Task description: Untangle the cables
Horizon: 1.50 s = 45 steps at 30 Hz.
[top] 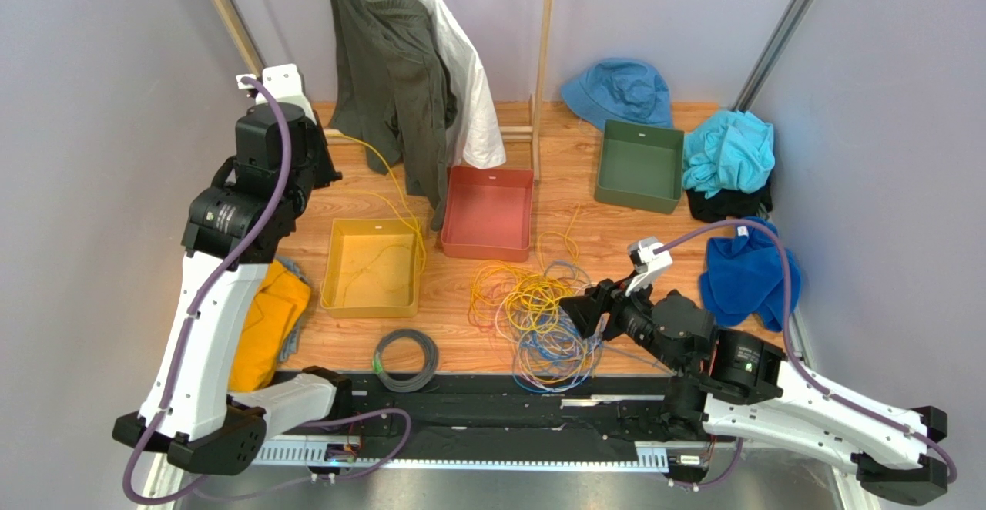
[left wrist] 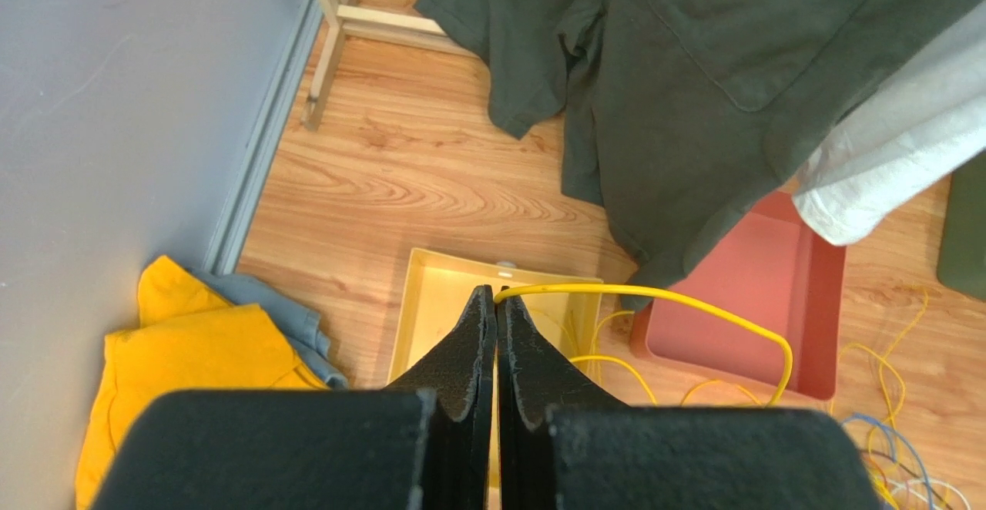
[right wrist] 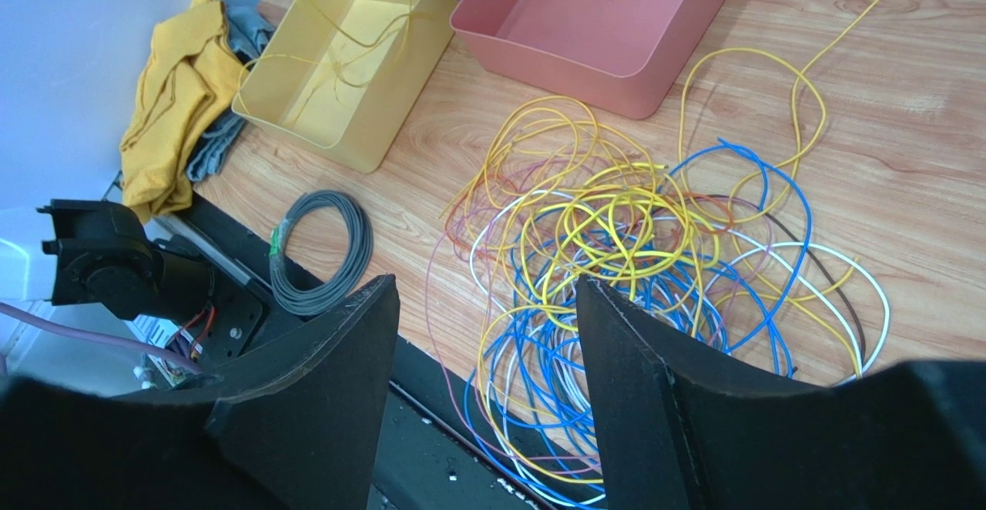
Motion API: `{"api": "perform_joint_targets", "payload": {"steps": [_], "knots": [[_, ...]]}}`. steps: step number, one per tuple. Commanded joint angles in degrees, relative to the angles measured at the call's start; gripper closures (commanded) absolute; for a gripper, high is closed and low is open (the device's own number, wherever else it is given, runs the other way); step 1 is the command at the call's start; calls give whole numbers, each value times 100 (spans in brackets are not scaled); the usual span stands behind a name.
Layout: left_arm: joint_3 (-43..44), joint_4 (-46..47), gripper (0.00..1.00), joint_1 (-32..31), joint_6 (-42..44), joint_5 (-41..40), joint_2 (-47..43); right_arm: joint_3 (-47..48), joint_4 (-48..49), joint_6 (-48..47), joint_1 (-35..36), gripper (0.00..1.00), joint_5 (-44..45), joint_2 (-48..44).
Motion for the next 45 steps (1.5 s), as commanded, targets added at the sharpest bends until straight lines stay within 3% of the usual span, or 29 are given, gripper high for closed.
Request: {"api": "perform_joint_targets", "payload": {"steps": [1,17,20,30,38,45], "knots": [[448,-94,100,48,-22,206,-156,-5,357,71,12,39,-117,103],[1328,-577,100,690,303,249,29,31,401,62,4,39,-196,138],[987,-455,100,716,207,337,3,-22,393,97,4,39,-187,121],[-1763,696,100,953,-329,1039,-252,-172,217,176,4,39,-117,-125],[-2354,1013,100,1059,-426,1067,-15,-321,348,246,12,39,-170,-64],[-3047,1434,100,1076,-804,1847,47,-347,454,229,4,39,-178,50]]}}
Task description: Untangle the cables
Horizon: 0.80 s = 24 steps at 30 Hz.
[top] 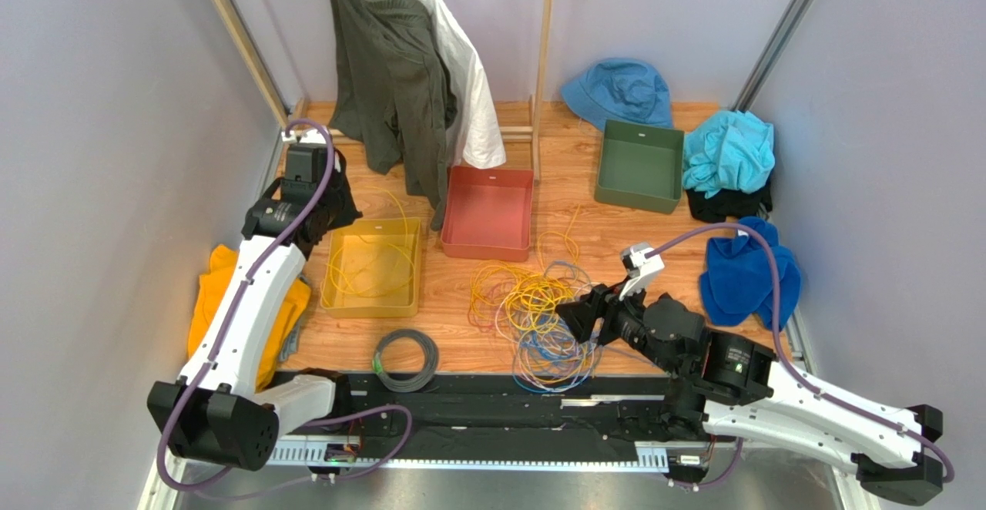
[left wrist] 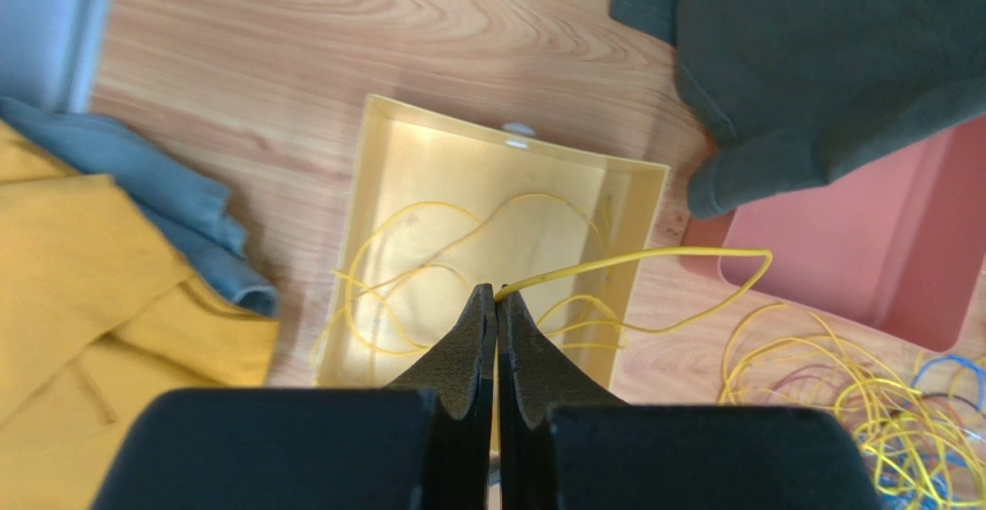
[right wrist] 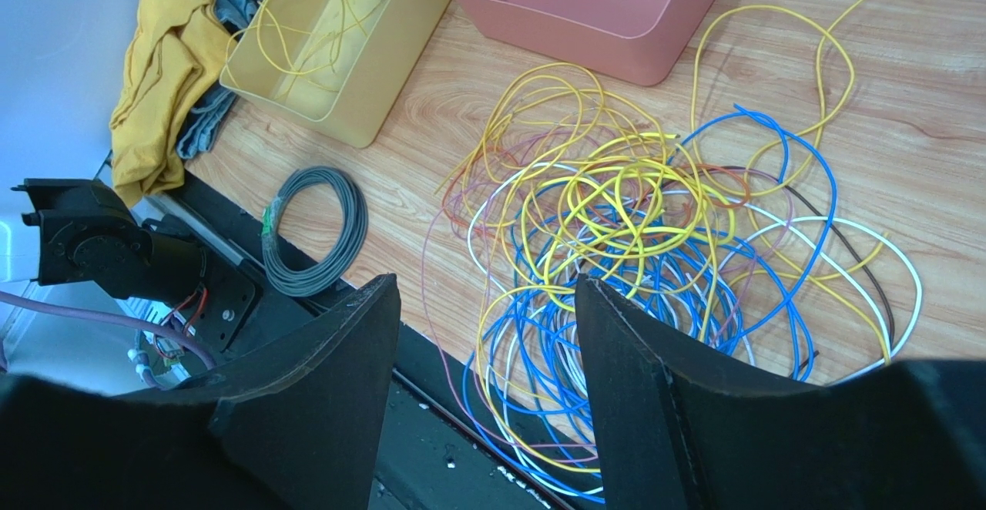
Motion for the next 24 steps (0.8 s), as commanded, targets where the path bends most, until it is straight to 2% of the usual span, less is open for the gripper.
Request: {"api": "perform_joint_targets", "payload": {"steps": [1,6,9,15,17,19,22,23,24], "knots": [[-443,584,100,43,-404,659,62,-19,325,67,4,39,-21,57],[-1172,998,100,43,-597,1046,203,-72,299,94,4,39,-21,31],[-1366,1148,100,43,-650,960,19,-90,264,93,12,39,-12,4],[-674,350,98,43,-273,152,211,-99,290,85,4,39,-12,13],[-550,182,67,60,-176,10,465,-116,334,94,12,39,-21,22],[-392,-64,50,95,-141,-166,728,-134,334,111,4,39,-39,22],[-347,-249,40,192,-158,-289,870,-151,299,137,4,39,-47,4],[-382,-267,31,227,-167,-280,862,-160,264,137,12,39,-39,-31],[-400,-284,31,323,-176,-315,827,-160,246,137,12,39,-30,-48]]}}
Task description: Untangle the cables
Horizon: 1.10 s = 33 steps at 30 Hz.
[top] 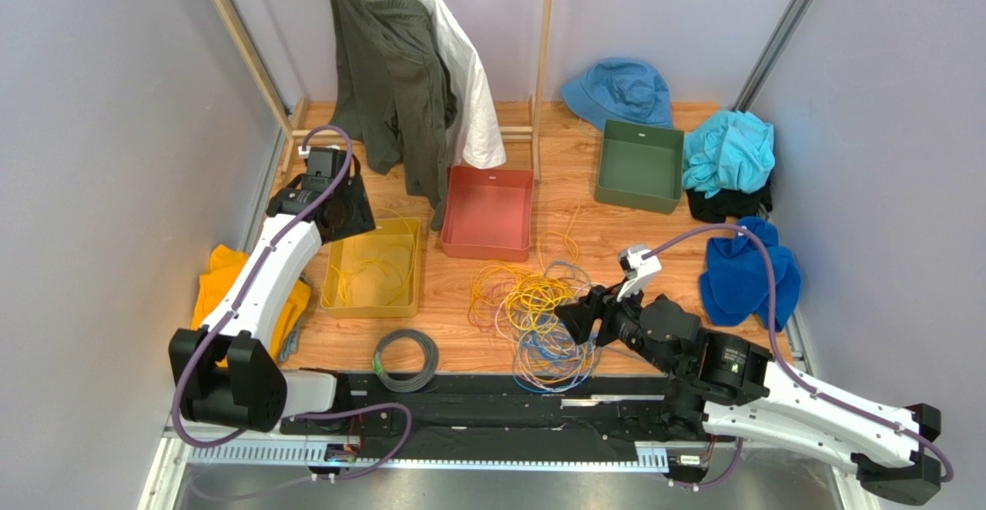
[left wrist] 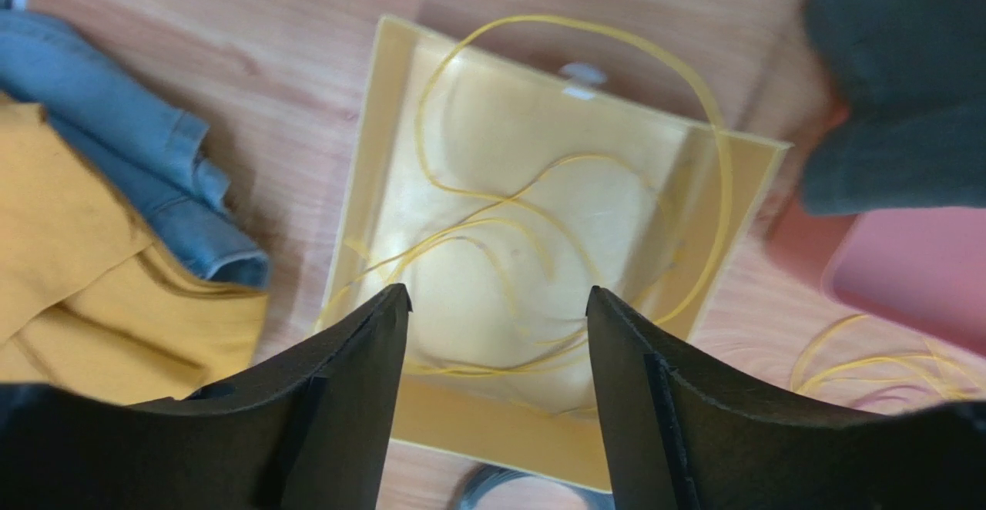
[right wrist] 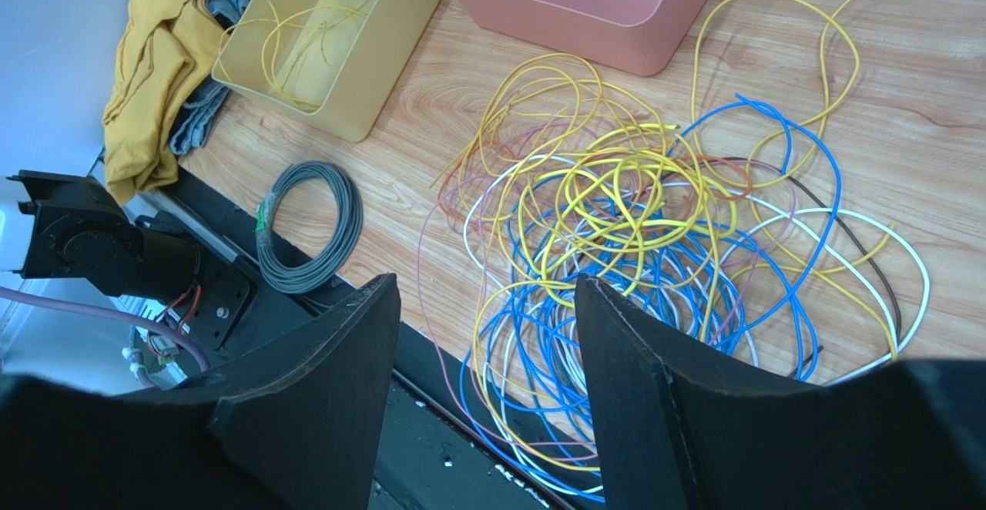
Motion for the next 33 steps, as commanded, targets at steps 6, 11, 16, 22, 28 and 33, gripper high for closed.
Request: {"api": "perform_joint_targets", "payload": {"steps": [6,11,16,22,28,33], "knots": [[-13,-207,30,324,-234,111,-1076,-71,200,13,4,39,32,-108],[-723,848,33,-356,-656,1783,-2229,-79,394,73,12,39,154,243],[-1199,1578,34,-2424,-752,1363,-1714,-97,587,153,12,39,111,551],[-1753,2887,37,-3577,-1060,1530,-482,-36,482,223,4,40,49,631],[-1763,3574,32,-4052,-1157,1416,406,-97,359,276,12,41,111,508],[-1710,3961,18,-4061,-1262,1136,985,-97,271,302,12,41,128,525]]}}
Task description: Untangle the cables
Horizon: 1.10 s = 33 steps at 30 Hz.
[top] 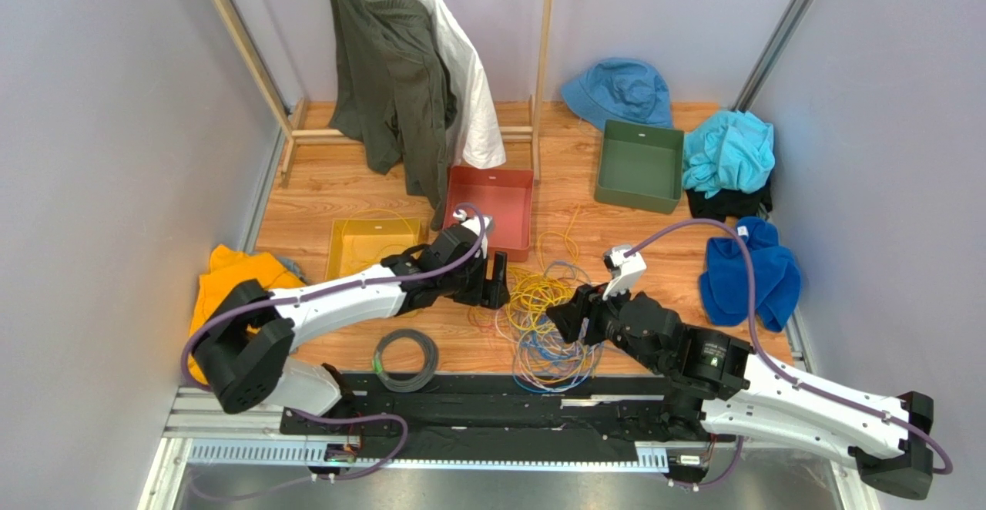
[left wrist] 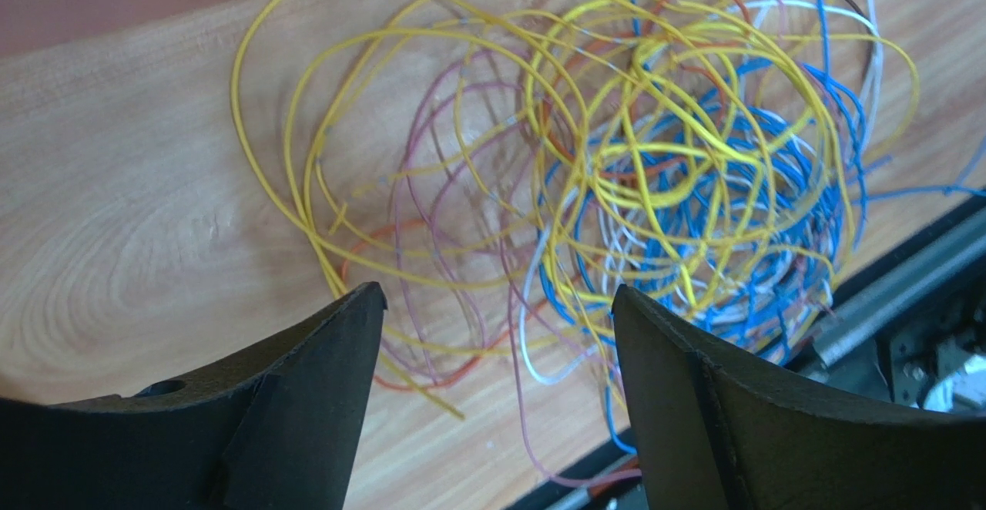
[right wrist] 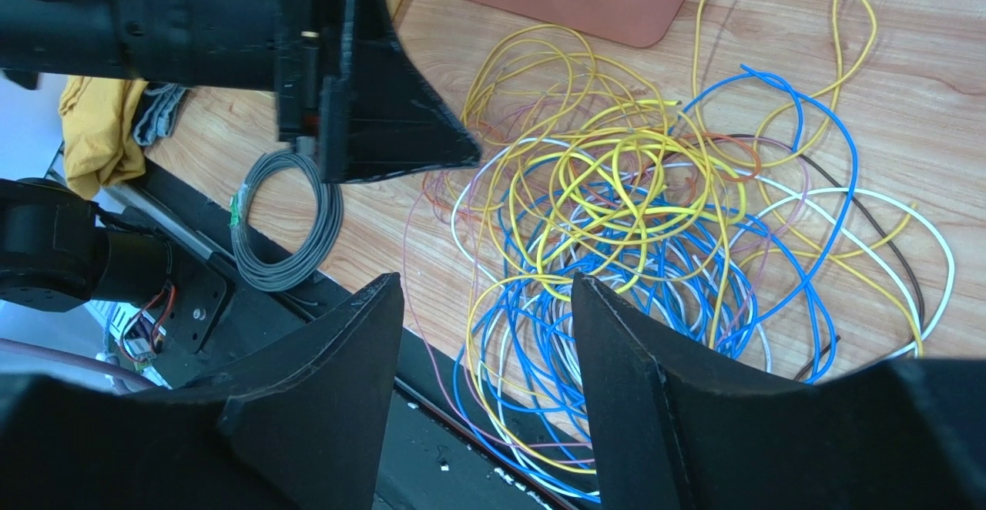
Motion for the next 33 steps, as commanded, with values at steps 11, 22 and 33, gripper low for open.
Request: {"api": "perform_joint_targets", "payload": {"steps": [11,22,33], "knots": [[912,562,89,-9,-196,-743,1496,-56,-110,95,12,41,155,-63],[832,-500,100,-263,427,-1358,-1288,-117,-5,173,12,41,295,-107],[915,-863,26,-378,596,-612,-1670,14,120,235,12,42,67,-28]]}}
